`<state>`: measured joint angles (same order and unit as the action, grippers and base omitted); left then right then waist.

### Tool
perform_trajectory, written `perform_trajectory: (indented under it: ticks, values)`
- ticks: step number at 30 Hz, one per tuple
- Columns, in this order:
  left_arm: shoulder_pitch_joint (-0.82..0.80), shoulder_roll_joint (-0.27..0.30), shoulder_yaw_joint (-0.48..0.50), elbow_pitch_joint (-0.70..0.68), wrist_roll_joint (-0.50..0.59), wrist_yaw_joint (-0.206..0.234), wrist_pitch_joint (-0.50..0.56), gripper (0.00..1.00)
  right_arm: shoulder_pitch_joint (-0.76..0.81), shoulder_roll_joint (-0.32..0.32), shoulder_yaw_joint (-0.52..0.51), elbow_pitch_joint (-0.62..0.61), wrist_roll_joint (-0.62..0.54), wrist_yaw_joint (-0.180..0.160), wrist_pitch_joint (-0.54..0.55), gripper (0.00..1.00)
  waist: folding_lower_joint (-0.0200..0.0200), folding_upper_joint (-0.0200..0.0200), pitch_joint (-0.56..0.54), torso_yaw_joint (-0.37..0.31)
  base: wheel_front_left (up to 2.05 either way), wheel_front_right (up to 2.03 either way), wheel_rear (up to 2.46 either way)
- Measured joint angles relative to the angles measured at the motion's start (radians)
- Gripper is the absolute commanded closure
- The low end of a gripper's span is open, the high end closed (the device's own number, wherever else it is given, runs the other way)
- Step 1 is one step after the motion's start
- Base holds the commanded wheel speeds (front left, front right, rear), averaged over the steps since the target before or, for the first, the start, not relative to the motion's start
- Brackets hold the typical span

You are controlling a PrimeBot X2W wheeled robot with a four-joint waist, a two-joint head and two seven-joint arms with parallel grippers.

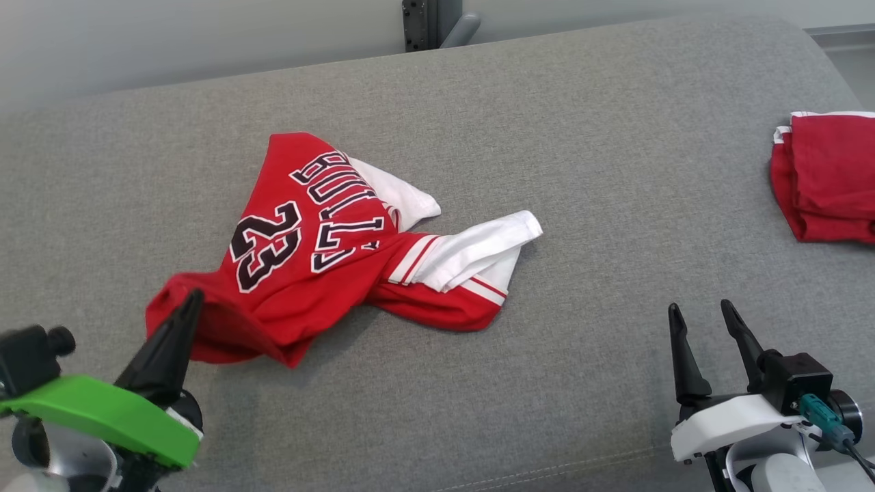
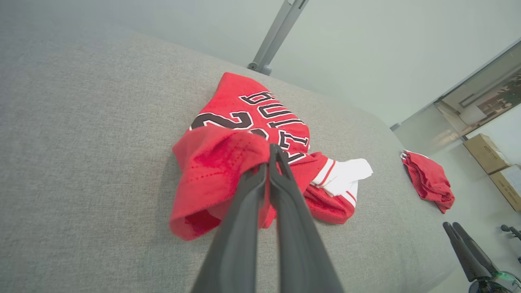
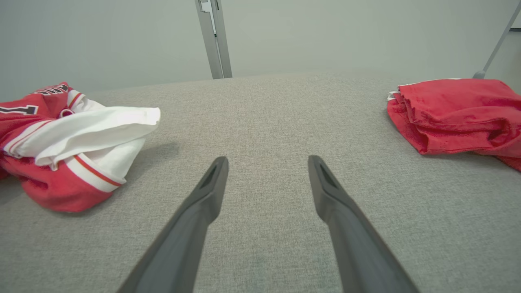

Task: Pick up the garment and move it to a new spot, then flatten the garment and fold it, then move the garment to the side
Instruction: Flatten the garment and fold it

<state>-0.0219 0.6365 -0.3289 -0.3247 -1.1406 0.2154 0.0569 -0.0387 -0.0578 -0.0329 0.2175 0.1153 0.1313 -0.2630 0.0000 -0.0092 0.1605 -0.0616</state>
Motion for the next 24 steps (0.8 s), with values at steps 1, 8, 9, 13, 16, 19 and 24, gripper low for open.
perform_trajectory:
  ticks: [1, 8, 9, 13, 16, 19, 24]
  values:
    - [-0.016, 0.01, 0.012, -0.029, -0.014, -0.001, 0.017, 1.0, 0.0, 0.0, -0.001, -0.001, 0.001, 0.0, 0.0, 0.0, 0.0, 0.0, 0.0, -0.003, 0.0, 0.0, 0.0]
    - [-0.2, 0.105, 0.045, -0.072, -0.055, -0.02, 0.166, 1.0, -0.012, 0.004, 0.009, 0.002, 0.006, 0.0, 0.0, 0.0, 0.0, 0.0, 0.001, -0.036, 0.0, 0.0, 0.0]
    - [-0.239, 0.114, 0.04, -0.062, -0.058, -0.023, 0.194, 1.0, -0.015, 0.004, 0.012, 0.003, 0.008, 0.0, 0.0, 0.0, 0.0, 0.0, 0.001, -0.044, 0.0, 0.0, 0.0]
    - [-0.363, 0.114, 0.015, -0.014, -0.087, -0.031, 0.276, 1.0, -0.026, 0.006, 0.022, 0.007, 0.014, 0.0, 0.0, 0.0, 0.0001, 0.0, -0.001, -0.069, 0.0, 0.0, 0.0]
    - [-0.499, 0.1, -0.026, 0.063, -0.085, -0.032, 0.351, 1.0, -0.035, 0.007, 0.031, 0.014, 0.021, 0.0, 0.0, 0.0, 0.0, 0.0, -0.002, -0.101, 0.0, 0.0, 0.0]
    - [-0.633, 0.071, -0.074, 0.16, -0.046, -0.026, 0.409, 1.0, -0.04, 0.007, 0.051, 0.021, 0.039, 0.0, 0.0, 0.0, 0.0001, 0.0, -0.003, -0.139, 0.0, 0.0, 0.0]
    - [-0.832, 0.0, -0.122, 0.337, 0.03, -0.011, 0.424, 1.0, -0.048, 0.007, 0.067, 0.03, 0.081, 0.0, 0.0, 0.0, 0.0, 0.0, -0.002, -0.215, 0.0, 0.0, 0.0]
